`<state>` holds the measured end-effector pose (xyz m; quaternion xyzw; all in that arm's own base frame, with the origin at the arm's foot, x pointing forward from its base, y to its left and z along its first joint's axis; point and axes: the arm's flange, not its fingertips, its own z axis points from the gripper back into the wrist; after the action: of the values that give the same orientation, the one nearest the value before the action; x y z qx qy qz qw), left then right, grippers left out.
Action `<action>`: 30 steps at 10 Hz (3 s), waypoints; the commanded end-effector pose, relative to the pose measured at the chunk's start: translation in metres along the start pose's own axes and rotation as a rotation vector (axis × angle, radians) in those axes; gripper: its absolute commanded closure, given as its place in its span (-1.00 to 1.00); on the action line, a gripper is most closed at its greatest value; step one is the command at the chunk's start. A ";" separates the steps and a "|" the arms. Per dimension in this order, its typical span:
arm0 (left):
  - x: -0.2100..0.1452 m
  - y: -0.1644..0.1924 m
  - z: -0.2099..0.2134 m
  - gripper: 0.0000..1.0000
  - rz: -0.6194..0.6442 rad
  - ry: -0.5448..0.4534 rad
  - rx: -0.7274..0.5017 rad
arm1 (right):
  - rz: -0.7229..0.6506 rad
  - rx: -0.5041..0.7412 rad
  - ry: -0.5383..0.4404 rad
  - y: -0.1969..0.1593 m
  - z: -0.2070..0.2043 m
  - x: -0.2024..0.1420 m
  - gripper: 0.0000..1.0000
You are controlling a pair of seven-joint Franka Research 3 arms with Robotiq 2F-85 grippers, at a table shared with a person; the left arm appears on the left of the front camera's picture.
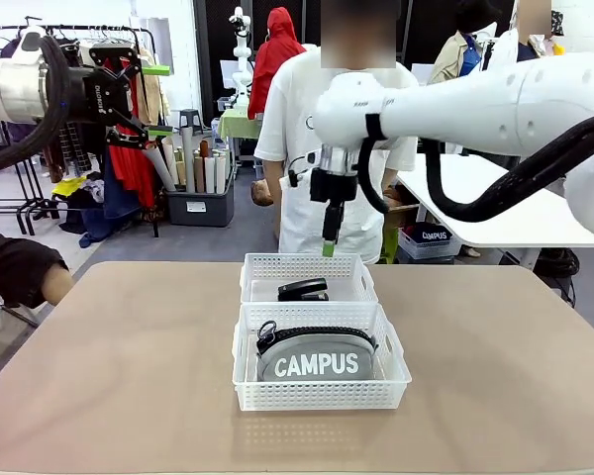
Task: Distribute items into two baskets.
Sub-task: Place the picked Stapler into the Organizing basket as instructed by the person.
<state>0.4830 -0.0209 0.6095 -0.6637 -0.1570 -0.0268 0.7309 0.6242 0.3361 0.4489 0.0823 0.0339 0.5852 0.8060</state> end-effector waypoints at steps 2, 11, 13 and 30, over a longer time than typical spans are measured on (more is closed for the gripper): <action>0.000 -0.002 0.000 -1.00 0.001 0.000 -0.002 | -0.225 0.064 -0.085 0.004 0.051 -0.029 -1.00; 0.000 -0.002 0.000 -1.00 0.001 0.000 -0.002 | -0.482 0.280 -0.442 0.018 0.117 -0.178 -1.00; 0.000 -0.002 0.000 -1.00 0.001 0.000 -0.002 | -0.450 0.282 -0.383 -0.002 0.132 -0.167 -1.00; 0.000 -0.002 0.000 -1.00 0.001 0.000 -0.002 | -0.851 1.093 -0.893 0.008 0.206 -0.336 -1.00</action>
<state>0.4830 -0.0201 0.6094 -0.6635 -0.1575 -0.0262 0.7309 0.5601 0.0035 0.6430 0.6466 0.0314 0.0372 0.7613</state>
